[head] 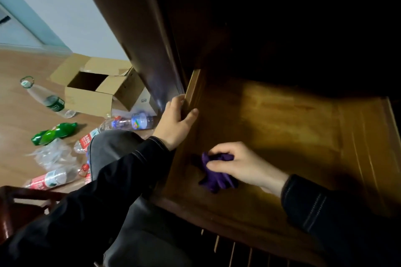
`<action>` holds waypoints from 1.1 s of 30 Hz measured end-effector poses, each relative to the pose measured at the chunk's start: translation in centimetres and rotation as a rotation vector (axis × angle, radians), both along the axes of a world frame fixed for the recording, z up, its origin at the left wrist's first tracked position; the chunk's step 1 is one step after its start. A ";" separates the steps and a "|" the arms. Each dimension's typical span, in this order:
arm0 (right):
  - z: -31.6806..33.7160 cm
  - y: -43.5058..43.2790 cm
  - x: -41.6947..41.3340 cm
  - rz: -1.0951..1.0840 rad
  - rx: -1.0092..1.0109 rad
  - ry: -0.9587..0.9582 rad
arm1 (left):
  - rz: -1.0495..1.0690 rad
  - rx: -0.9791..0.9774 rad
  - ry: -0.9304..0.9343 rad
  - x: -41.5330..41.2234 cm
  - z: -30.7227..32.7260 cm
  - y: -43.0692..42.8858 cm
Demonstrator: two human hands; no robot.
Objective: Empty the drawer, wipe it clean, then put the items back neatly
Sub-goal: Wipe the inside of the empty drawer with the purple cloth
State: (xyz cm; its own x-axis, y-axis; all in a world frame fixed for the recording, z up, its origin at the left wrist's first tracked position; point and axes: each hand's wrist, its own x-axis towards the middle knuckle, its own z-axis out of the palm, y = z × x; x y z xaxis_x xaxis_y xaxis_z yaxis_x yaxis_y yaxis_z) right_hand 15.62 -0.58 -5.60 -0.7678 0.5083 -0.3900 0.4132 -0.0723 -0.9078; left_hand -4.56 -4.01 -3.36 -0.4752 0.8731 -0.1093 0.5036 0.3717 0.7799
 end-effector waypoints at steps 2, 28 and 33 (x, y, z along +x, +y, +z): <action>-0.6 -1.1 -1.3 0.087 -0.027 -0.018 | 0.020 0.026 0.015 0.2 -1.0 0.4; -0.9 -4.1 -2.9 0.407 0.183 -0.213 | 0.029 0.084 0.021 0.2 -1.1 0.2; 0.4 -4.0 -2.5 0.294 -0.078 0.139 | 0.042 0.096 0.021 0.0 -1.4 0.0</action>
State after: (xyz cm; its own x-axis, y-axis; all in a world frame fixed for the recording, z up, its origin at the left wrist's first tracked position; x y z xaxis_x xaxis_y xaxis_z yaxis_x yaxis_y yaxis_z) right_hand 13.13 -4.59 -5.23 -0.9259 0.2295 -0.3000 0.2991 -0.0397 -0.9534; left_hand -4.54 -3.99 -4.73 -0.5133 0.8581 -0.0158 0.5059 0.3174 0.8021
